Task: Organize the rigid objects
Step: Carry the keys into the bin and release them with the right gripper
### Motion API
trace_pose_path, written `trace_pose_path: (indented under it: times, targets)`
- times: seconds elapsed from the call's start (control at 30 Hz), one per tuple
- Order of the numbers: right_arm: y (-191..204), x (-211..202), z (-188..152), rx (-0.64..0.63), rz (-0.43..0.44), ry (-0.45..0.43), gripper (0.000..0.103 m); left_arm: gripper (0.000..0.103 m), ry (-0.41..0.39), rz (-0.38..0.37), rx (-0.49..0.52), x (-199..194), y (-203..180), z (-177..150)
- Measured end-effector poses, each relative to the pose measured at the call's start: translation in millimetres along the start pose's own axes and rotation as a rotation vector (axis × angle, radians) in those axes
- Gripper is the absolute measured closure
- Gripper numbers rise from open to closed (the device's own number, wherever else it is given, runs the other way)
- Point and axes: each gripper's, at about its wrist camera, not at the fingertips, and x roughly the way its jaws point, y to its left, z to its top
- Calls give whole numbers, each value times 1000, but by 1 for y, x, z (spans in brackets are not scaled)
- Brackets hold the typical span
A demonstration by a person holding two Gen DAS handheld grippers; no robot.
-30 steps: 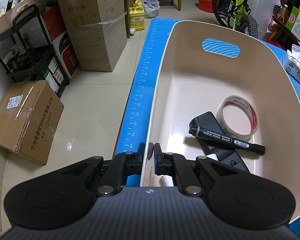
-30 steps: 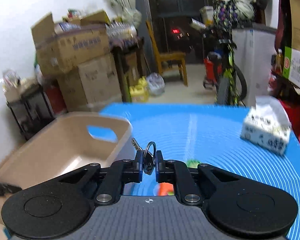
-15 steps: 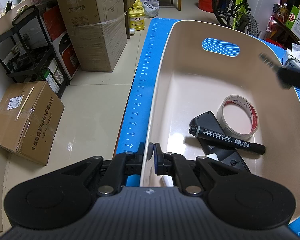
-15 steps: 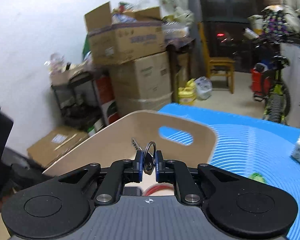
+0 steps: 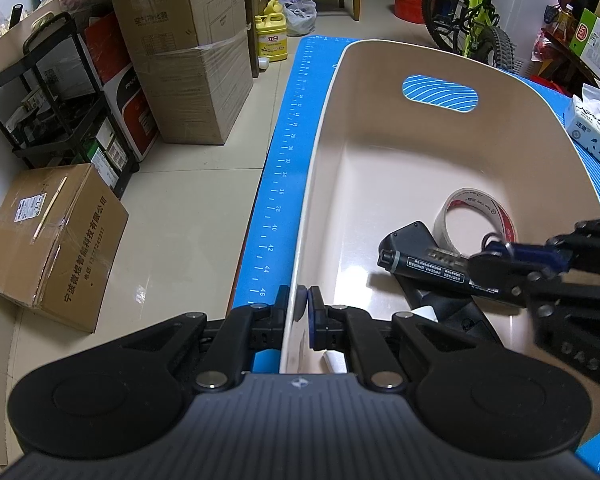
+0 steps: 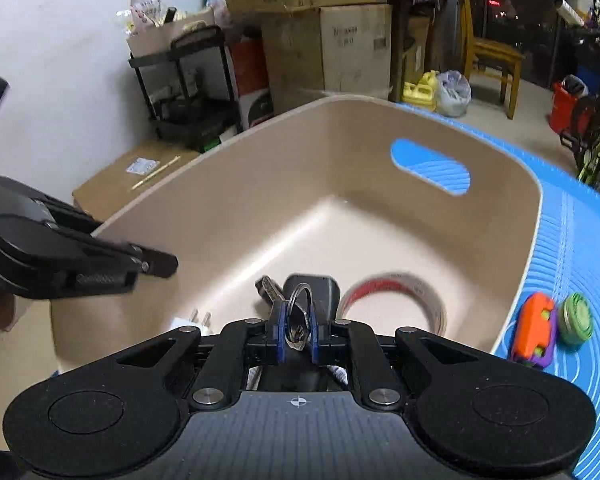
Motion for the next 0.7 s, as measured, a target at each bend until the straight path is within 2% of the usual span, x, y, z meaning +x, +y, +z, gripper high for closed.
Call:
trace_pose_path:
  times: [0.07, 0.13, 0.23, 0.37, 0.6, 0.7]
  targets:
    - [-3, 1, 0, 15, 10, 3, 79, 93, 1, -2, 0, 0, 0, 0]
    - [-5, -3, 2, 35, 10, -27, 58, 93, 0, -4, 0, 0, 0, 1]
    - [-12, -12, 5, 42, 15, -59, 48, 93, 1, -3, 1, 0, -1, 1]
    - [-19, -29, 9, 39, -4, -121, 46, 93, 1, -3, 1, 0, -1, 1]
    - [-61, -66, 13, 158, -55, -251, 38, 93, 1, -3, 1, 0, -1, 1]
    - [-79, -74, 10, 191, -107, -277, 37, 93, 1, -3, 0, 0, -1, 1]
